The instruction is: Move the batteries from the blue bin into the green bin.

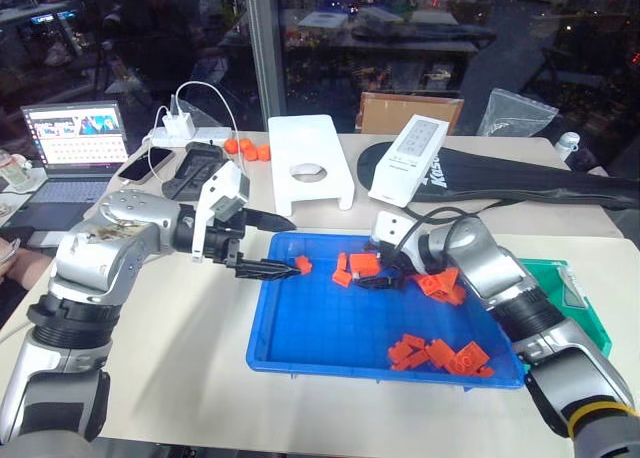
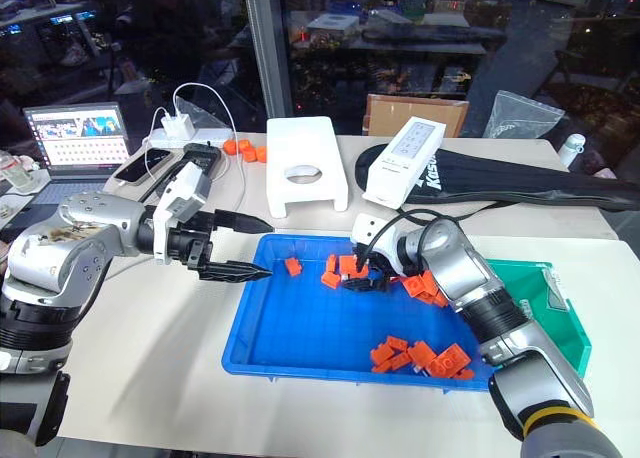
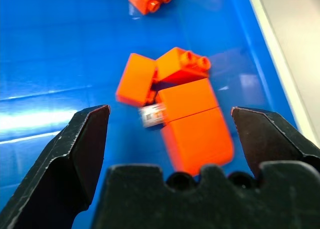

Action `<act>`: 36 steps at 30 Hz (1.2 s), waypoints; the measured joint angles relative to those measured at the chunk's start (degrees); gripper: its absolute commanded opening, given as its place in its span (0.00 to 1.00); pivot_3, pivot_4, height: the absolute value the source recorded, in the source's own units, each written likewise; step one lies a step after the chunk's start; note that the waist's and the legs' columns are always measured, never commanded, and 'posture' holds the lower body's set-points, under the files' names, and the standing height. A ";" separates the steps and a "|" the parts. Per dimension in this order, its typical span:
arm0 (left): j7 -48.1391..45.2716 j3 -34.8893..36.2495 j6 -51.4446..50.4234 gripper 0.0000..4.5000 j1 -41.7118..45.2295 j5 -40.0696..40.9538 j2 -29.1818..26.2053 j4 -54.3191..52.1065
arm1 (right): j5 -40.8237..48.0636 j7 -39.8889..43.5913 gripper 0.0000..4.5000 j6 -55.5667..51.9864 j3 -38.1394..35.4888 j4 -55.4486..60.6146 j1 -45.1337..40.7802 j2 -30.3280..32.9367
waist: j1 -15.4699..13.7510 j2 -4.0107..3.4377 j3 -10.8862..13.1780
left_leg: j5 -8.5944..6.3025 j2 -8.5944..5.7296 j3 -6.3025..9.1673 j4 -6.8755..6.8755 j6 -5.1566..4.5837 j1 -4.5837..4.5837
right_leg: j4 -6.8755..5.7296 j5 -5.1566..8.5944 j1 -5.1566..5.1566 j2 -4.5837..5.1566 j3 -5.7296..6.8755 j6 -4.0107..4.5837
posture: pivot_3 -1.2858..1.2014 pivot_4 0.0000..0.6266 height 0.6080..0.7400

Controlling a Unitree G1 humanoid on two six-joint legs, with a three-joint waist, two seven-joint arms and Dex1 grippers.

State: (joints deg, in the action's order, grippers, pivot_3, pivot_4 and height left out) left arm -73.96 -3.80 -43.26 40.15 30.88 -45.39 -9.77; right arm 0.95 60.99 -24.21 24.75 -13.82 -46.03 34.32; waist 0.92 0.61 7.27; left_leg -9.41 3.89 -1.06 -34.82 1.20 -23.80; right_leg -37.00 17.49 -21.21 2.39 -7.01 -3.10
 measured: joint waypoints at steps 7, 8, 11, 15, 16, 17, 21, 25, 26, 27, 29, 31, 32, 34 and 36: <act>0.73 -0.37 -0.74 1.00 0.00 0.01 -0.07 -0.66 | -1.99 3.09 1.00 0.54 1.49 -1.83 -0.06 -0.37 | 0.00 0.00 0.00 | 0.00 0.00 0.00 0.00 0.00 0.00 | 0.00 0.00 0.01 0.00 0.00 0.00 | 0.52 0.24 0.74; 0.72 -0.66 -0.74 1.00 0.00 0.01 -0.15 -0.68 | -2.06 3.53 0.94 0.45 1.50 -1.87 -0.04 -0.37 | 0.00 0.00 0.00 | 0.00 0.00 0.00 0.00 0.00 0.00 | 0.00 0.00 0.01 0.00 0.00 0.00 | 0.52 0.24 0.74; 0.74 -1.58 -0.74 1.00 0.00 -0.02 -0.17 -0.69 | -2.32 4.09 0.75 0.12 1.49 -2.01 0.20 -0.37 | 0.00 0.00 0.00 | 0.00 0.00 0.00 0.00 0.00 0.00 | 0.00 0.00 0.01 0.00 0.00 0.00 | 0.52 0.24 0.74; 0.76 -1.90 -0.70 1.00 0.00 -0.05 -0.27 -0.68 | -2.42 4.70 0.46 -0.90 1.41 -1.69 0.27 -0.31 | 0.00 0.00 0.00 | 0.00 0.00 0.00 0.00 0.00 0.00 | 0.00 0.00 0.00 0.00 0.00 0.00 | 0.52 0.24 0.74; 0.75 -1.95 -0.64 1.00 0.00 -0.11 -0.28 -0.68 | -2.38 4.79 0.37 -1.33 1.24 -1.36 0.34 -0.23 | 0.00 0.00 0.00 | 0.00 0.00 0.00 0.00 0.00 0.00 | 0.00 0.00 0.00 0.00 0.00 0.00 | 0.52 0.24 0.74; 0.75 -2.03 -0.57 1.00 0.00 -0.21 -0.28 -0.67 | -2.33 4.86 0.33 -1.64 1.05 -0.92 0.38 -0.13 | 0.00 0.00 0.00 | 0.00 0.00 0.00 0.00 0.00 0.00 | 0.00 0.00 0.00 0.00 0.00 0.00 | 0.52 0.24 0.74; 0.63 -2.69 0.28 1.00 0.01 -0.64 -0.27 -0.49 | -1.70 5.59 0.32 -4.34 -0.27 3.47 2.16 1.56 | -0.09 0.00 0.00 | 0.00 -0.01 0.00 0.00 0.00 -0.01 | 0.00 0.00 0.00 0.00 0.00 0.00 | 0.52 0.24 0.74; 0.18 -3.36 1.22 1.00 0.12 -1.36 -0.11 0.12 | 1.48 7.83 0.32 -10.24 -3.05 11.79 4.47 5.57 | -0.32 -0.01 0.00 | 0.00 -0.01 0.01 0.01 0.00 -0.03 | 0.02 0.01 0.01 0.00 0.02 0.00 | 0.52 0.24 0.74; -0.03 -3.51 1.49 1.00 0.07 -1.40 -0.15 0.53 | 2.51 8.80 0.32 -11.87 -3.72 14.48 5.39 7.52 | -0.45 0.00 0.00 | 0.00 -0.01 0.02 0.01 0.00 -0.04 | 0.02 0.01 0.01 0.00 0.03 0.00 | 0.52 0.24 0.74; -0.23 -3.64 1.80 1.00 0.09 -1.54 -0.11 0.92 | 3.60 9.78 0.32 -13.88 -4.67 17.37 6.60 9.57 | -0.51 0.00 0.00 | 0.00 -0.01 0.02 0.01 0.00 -0.04 | 0.06 0.01 0.02 0.00 0.04 0.00 | 0.52 0.24 0.74; -0.82 -3.97 2.22 1.00 0.10 -1.70 -0.05 1.81 | 6.16 11.34 0.32 -18.12 -6.52 22.60 8.87 12.90 | -0.40 0.00 0.00 | 0.00 0.00 0.02 0.02 0.00 -0.02 | 0.06 0.02 0.02 0.00 0.03 -0.02 | 0.52 0.24 0.74; -1.14 -4.31 3.17 1.00 0.27 -1.79 0.39 2.27 | 9.05 12.27 0.32 -21.86 -7.59 27.24 10.99 14.78 | -0.20 0.01 0.01 | 0.00 0.00 0.04 0.03 0.00 -0.01 | 0.05 0.04 0.02 0.00 0.04 -0.04 | 0.52 0.24 0.74; -1.44 -4.65 3.65 1.00 0.43 -1.83 0.71 2.51 | 10.55 12.82 0.32 -23.92 -7.64 30.26 12.82 16.25 | -0.16 0.01 0.01 | 0.00 0.00 0.04 0.03 0.00 0.01 | 0.04 0.07 0.03 0.00 0.04 -0.07 | 0.52 0.24 0.74; -1.83 -5.16 4.40 1.00 0.43 -2.21 0.86 3.46 | 12.57 13.26 0.32 -26.95 -7.59 33.43 15.04 17.60 | 0.12 0.01 0.01 | 0.00 0.00 0.04 0.04 0.00 0.01 | 0.03 0.11 0.01 -0.01 0.02 -0.10 | 0.52 0.24 0.74; -2.10 -5.54 4.74 1.00 0.46 -2.56 1.00 4.08 | 13.86 13.06 0.32 -29.23 -7.57 34.91 15.50 18.22 | 0.30 0.02 0.02 | 0.00 0.00 0.04 0.02 0.00 0.02 | 0.01 0.12 0.01 0.00 0.01 -0.12 | 0.52 0.24 0.74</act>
State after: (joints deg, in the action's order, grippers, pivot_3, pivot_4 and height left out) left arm -76.06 -9.35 -38.52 40.61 28.32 -44.39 -5.69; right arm 14.81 74.05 -53.43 17.19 21.10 -30.52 52.54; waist 1.22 0.63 7.28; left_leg -9.41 3.89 -1.02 -34.80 1.20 -23.78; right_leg -36.99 17.60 -21.20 2.38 -7.00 -3.22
